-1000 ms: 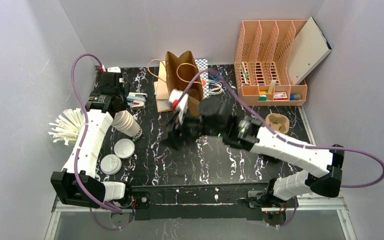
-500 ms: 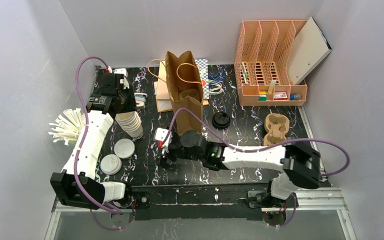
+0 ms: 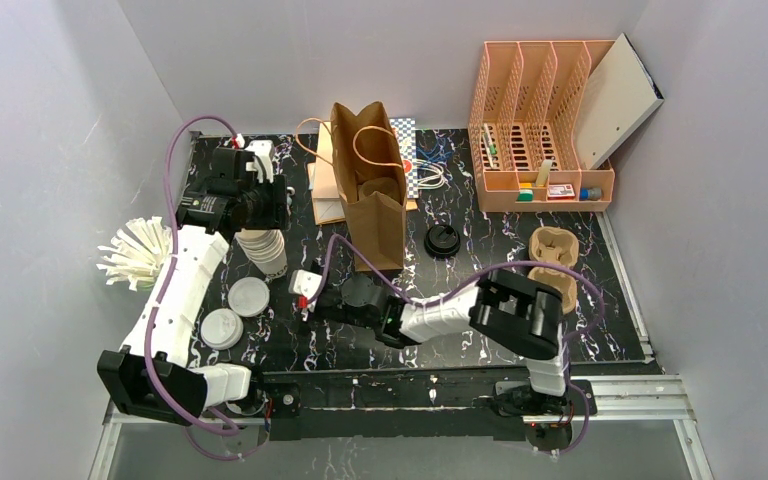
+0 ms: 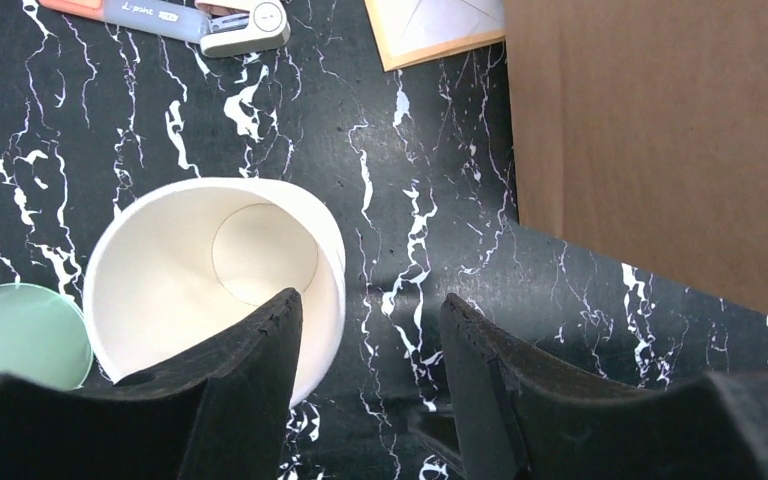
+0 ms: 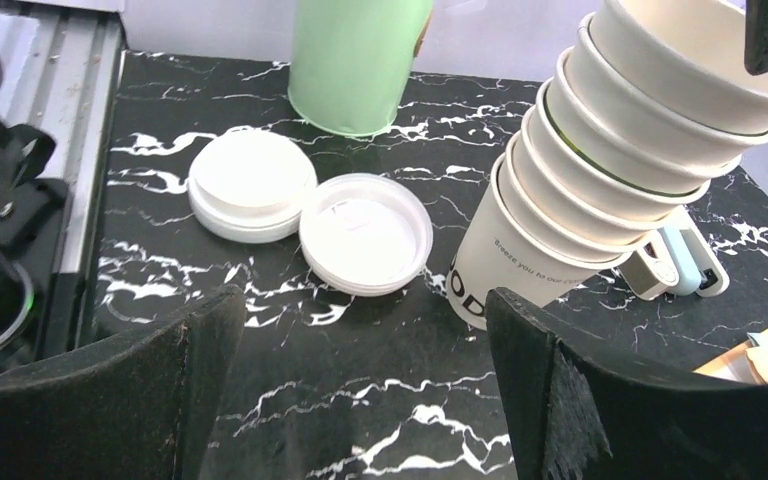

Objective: Pack the takeout coffee

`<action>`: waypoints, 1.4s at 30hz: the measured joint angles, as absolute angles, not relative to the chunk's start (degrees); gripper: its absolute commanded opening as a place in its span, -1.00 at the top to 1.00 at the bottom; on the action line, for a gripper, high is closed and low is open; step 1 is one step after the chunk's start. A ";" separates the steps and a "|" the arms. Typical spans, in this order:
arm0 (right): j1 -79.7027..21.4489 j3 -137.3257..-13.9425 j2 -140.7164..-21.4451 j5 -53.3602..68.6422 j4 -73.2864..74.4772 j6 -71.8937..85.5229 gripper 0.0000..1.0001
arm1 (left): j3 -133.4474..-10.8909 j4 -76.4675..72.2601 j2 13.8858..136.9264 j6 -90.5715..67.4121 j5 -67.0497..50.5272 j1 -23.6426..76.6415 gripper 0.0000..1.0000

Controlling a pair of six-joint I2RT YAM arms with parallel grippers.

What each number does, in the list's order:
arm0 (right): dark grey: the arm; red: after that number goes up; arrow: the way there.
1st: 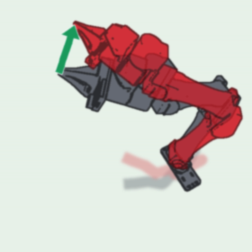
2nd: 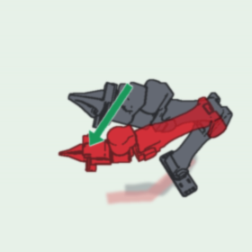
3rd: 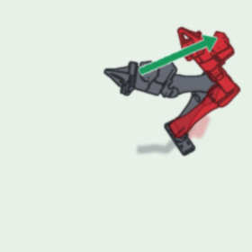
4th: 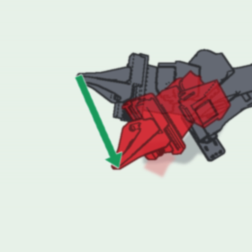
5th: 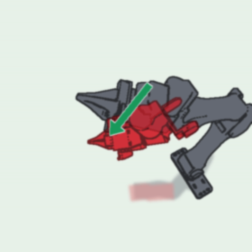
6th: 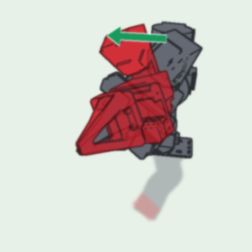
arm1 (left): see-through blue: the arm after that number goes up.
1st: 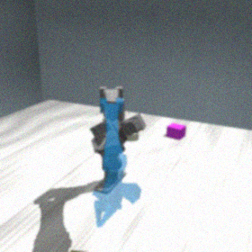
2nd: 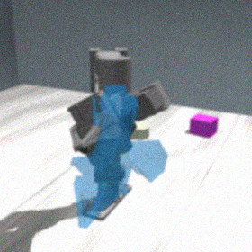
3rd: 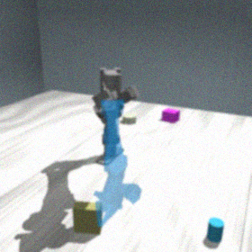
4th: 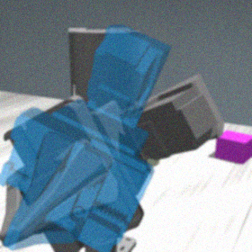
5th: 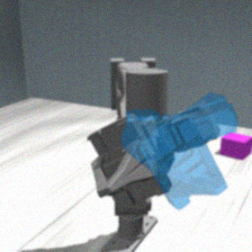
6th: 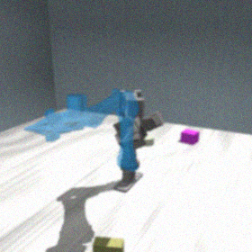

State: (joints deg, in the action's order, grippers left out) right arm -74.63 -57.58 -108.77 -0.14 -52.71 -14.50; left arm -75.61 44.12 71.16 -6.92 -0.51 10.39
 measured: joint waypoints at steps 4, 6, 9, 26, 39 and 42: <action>-74.00 -60.40 -113.86 -1.58 -58.28 -13.72 -0.96 | -75.59 44.97 71.55 -6.09 0.30 11.18 0.09; -73.67 -61.17 -115.52 -2.37 -61.14 -13.74 -0.96 | -75.59 45.32 72.01 -5.80 1.26 11.57 0.14; -73.28 -61.82 -117.38 -3.68 -65.78 -14.13 -0.96 | -75.59 45.60 72.73 -5.52 2.72 12.21 0.19; -68.77 -72.69 -127.96 -5.74 -78.13 -16.05 -0.97 | -76.82 48.49 74.15 -5.91 7.18 13.63 0.50; -67.46 -80.14 -131.35 -4.73 -77.65 -13.74 -0.97 | -77.43 49.41 74.13 -6.20 7.81 13.74 0.83; -67.22 -81.01 -131.94 -4.64 -76.82 -13.21 -0.97 | -77.43 49.60 74.13 -6.22 8.01 13.76 0.99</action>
